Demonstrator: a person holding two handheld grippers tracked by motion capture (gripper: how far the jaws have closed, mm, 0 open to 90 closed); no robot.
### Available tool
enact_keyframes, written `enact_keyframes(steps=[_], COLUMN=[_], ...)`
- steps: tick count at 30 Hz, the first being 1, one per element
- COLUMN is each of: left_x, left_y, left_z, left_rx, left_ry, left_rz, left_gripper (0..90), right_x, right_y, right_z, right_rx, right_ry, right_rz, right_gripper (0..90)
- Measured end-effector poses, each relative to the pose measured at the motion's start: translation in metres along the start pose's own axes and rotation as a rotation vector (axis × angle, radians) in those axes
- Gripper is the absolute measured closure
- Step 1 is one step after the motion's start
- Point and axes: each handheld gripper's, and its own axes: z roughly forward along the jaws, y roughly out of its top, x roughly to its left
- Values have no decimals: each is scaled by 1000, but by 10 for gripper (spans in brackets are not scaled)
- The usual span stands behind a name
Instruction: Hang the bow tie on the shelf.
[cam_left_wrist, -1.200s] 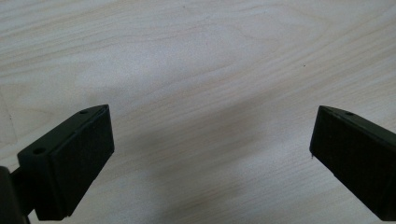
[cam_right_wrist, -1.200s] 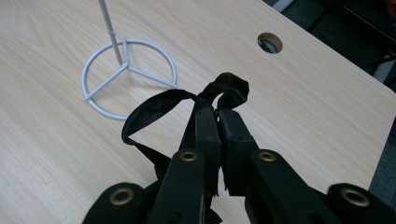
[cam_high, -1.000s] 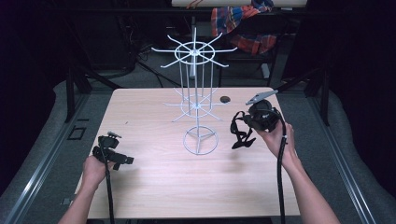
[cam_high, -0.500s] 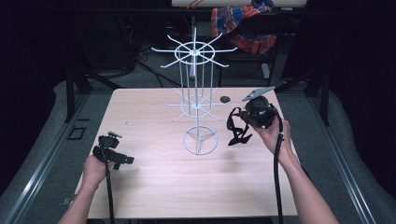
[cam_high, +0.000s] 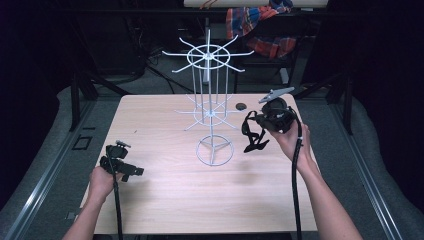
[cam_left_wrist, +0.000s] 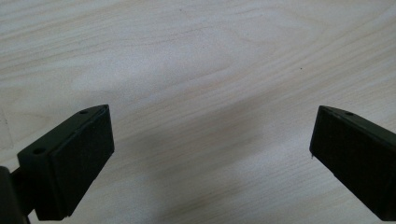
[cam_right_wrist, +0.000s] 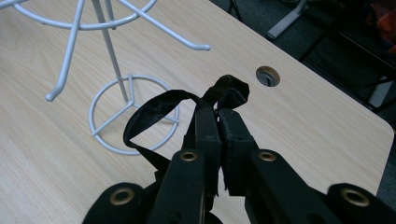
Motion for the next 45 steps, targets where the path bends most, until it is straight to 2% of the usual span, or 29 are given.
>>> enact_keyframes(steps=[26, 45], left_x=[0, 0], left_y=[0, 0], left_z=[0, 0], left_rx=[3, -1], left_ry=[-4, -6], left_rz=[1, 1], left_gripper=[0, 0], right_x=[3, 22], right_y=[21, 34], right_z=[0, 13], right_rx=[-5, 6], right_ry=[-21, -8], right_rz=[-17, -68], right_gripper=[873, 873])
